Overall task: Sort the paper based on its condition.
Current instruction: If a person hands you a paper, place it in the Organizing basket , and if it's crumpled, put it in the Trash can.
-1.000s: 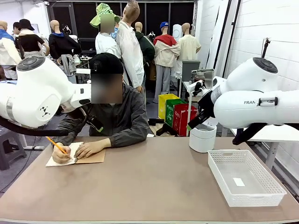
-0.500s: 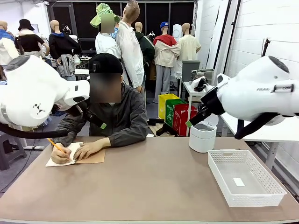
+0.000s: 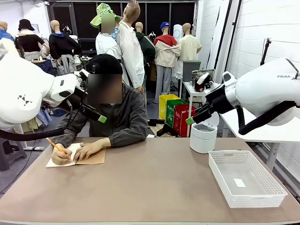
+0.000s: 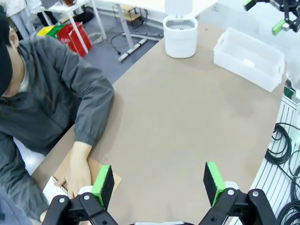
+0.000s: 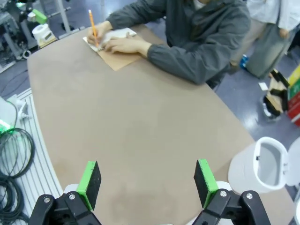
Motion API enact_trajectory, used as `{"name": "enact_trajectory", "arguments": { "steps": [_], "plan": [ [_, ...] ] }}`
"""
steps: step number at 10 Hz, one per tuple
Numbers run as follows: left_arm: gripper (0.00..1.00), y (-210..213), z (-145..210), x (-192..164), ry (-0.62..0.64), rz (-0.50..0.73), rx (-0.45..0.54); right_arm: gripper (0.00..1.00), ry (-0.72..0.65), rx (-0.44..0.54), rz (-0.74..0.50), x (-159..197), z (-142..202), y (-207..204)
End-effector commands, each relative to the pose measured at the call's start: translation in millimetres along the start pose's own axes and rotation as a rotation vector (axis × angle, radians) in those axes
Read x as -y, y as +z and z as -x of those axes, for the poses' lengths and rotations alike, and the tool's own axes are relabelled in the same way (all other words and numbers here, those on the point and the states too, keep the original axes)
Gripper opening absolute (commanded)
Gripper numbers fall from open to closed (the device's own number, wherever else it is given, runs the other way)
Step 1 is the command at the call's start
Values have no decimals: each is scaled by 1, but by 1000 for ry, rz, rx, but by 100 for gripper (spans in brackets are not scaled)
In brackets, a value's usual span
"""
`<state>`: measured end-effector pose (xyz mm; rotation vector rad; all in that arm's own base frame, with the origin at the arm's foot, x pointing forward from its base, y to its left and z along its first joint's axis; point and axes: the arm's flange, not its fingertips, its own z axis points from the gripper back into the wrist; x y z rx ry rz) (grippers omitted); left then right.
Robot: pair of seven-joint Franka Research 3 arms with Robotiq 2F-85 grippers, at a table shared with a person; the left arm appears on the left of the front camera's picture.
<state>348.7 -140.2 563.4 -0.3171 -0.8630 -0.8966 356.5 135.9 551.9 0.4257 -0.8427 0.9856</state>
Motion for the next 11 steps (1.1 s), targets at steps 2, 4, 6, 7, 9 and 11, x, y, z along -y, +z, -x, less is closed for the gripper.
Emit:
{"name": "enact_trajectory", "arguments": {
  "steps": [2,4,6,7,9,11],
  "plan": [
    [100,-7,22,5,-43,-14,32,100,48,40,-55,10,0,-13],
    [100,0,-1,-1,-13,8,16,100,29,19,-34,1,2,-5],
    [100,0,-1,-1,-13,8,16,100,29,19,-34,1,2,-5],
    [100,0,-1,-1,-13,8,16,100,29,19,-34,1,2,-5],
    [100,0,-1,-1,-13,8,16,100,29,19,-34,1,2,-5],
    [100,0,-1,-1,-13,8,16,100,29,19,-34,1,2,-5]
  ]
}}
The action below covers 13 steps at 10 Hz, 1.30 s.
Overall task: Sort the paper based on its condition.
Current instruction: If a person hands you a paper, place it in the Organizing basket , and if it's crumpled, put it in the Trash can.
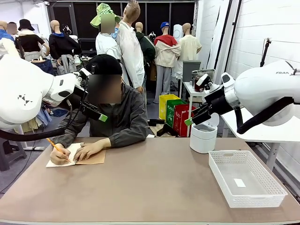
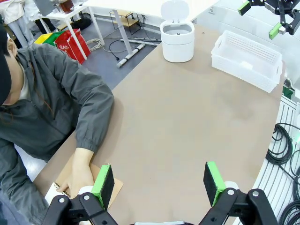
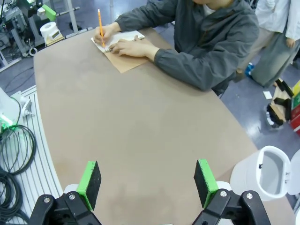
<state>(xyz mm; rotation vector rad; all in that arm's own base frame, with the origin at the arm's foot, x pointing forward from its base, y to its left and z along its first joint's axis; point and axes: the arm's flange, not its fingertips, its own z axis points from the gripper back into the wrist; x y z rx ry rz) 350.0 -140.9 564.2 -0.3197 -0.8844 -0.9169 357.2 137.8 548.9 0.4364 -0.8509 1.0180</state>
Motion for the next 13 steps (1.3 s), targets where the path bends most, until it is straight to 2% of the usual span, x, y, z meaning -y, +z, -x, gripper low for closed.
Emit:
{"name": "enact_trajectory", "arguments": {
  "steps": [1,13],
  "plan": [
    [100,0,0,0,9,4,-3,100,1,9,-15,1,1,-2],
    [100,0,0,0,9,4,-3,100,1,9,-15,1,1,-2]
  ]
}}
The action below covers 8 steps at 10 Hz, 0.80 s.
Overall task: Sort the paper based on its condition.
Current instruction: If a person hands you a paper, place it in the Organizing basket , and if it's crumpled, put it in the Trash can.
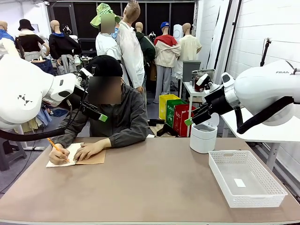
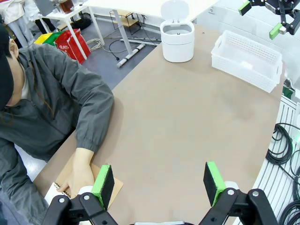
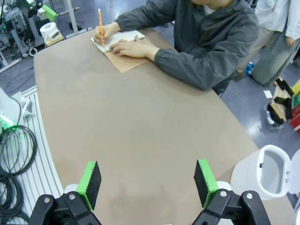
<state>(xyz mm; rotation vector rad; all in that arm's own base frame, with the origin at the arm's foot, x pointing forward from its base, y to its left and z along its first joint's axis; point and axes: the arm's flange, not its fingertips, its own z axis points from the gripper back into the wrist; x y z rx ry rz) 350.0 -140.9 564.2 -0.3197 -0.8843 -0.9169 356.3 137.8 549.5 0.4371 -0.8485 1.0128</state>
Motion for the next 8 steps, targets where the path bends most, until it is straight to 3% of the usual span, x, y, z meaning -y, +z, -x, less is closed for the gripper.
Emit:
{"name": "enact_trajectory", "arguments": {
  "steps": [1,8],
  "plan": [
    [100,0,0,0,9,4,-3,100,7,10,-16,2,1,-2],
    [100,0,0,0,9,4,-3,100,7,10,-16,2,1,-2]
  ]
}}
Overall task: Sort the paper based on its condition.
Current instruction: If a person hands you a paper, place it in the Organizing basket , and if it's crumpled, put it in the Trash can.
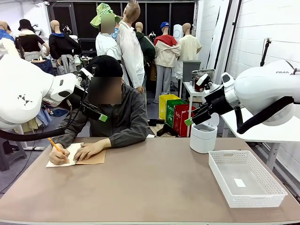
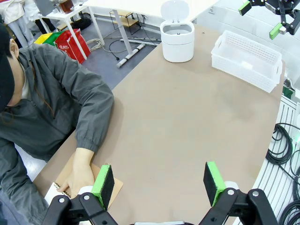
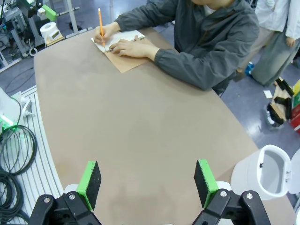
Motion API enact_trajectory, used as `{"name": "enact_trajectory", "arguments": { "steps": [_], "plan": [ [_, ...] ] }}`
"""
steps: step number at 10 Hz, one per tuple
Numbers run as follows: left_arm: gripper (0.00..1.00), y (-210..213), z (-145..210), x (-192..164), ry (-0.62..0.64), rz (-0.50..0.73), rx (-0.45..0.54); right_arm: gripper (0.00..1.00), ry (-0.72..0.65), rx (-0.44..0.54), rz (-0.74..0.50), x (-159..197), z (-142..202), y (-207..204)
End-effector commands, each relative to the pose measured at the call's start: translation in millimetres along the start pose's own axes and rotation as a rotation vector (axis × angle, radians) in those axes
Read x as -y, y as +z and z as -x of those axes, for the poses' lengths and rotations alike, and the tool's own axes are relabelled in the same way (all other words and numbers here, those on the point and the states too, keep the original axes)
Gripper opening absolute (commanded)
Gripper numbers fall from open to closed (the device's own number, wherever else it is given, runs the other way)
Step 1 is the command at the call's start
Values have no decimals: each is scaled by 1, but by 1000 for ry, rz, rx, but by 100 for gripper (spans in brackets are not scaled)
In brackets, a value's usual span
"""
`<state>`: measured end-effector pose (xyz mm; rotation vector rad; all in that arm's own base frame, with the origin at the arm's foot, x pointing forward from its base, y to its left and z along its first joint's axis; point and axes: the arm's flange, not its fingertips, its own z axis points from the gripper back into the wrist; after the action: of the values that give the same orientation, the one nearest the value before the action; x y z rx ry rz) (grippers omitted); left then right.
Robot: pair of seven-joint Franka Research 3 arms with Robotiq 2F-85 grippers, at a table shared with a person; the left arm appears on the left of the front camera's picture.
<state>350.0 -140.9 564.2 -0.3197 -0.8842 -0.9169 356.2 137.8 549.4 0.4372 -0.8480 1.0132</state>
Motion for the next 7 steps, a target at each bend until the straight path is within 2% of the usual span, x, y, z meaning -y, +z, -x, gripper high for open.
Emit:
{"name": "enact_trajectory", "arguments": {
  "steps": [1,7],
  "plan": [
    [100,0,0,0,9,4,-3,100,7,11,-15,2,1,-2],
    [100,0,0,0,9,4,-3,100,7,11,-15,2,1,-2]
  ]
}}
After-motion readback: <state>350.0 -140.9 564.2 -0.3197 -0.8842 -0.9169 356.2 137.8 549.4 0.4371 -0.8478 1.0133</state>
